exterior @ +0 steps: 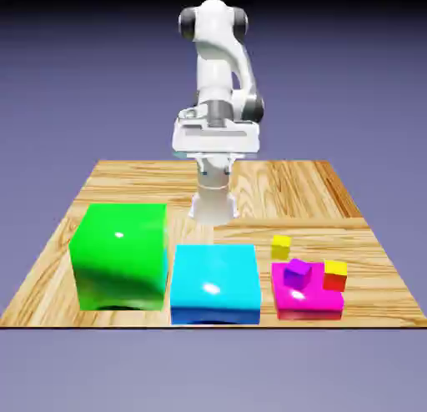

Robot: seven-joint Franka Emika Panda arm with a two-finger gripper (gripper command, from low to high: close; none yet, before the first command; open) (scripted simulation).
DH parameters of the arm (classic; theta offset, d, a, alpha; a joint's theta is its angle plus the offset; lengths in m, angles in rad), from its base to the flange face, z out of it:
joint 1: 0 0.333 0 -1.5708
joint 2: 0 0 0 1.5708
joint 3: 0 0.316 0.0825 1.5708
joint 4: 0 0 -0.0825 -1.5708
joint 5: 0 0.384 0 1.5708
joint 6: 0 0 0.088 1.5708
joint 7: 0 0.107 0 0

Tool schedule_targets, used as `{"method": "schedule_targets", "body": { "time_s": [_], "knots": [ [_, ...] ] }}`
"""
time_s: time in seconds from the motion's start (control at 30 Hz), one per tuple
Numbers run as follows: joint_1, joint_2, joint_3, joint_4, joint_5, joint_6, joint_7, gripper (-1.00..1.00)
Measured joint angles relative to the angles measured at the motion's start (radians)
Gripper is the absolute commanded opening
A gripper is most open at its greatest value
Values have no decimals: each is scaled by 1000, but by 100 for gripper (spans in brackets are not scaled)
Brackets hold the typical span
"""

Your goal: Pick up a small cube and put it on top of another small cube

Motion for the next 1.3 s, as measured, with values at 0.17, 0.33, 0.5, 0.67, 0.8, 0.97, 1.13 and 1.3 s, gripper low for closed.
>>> {"method": "schedule_targets", "body": {
  "time_s": [0.17,0.33,0.5,0.67,0.8,0.97,1.13,1.3],
  "knots": [
    [-105,101,-114,87,147,-106,-172,0],
    [-229,216,-207,151,301,-213,-390,0],
    [-353,331,-299,216,456,-319,-607,0],
    [-477,446,-391,280,610,-426,-825,0],
    [-590,535,-460,328,732,-510,-999,0],
    [-675,585,-451,310,846,-583,-1216,0],
    [-718,618,-413,268,950,-647,-1433,0],
    [-781,651,-376,227,1054,-711,-1651,0]
  ]
}}
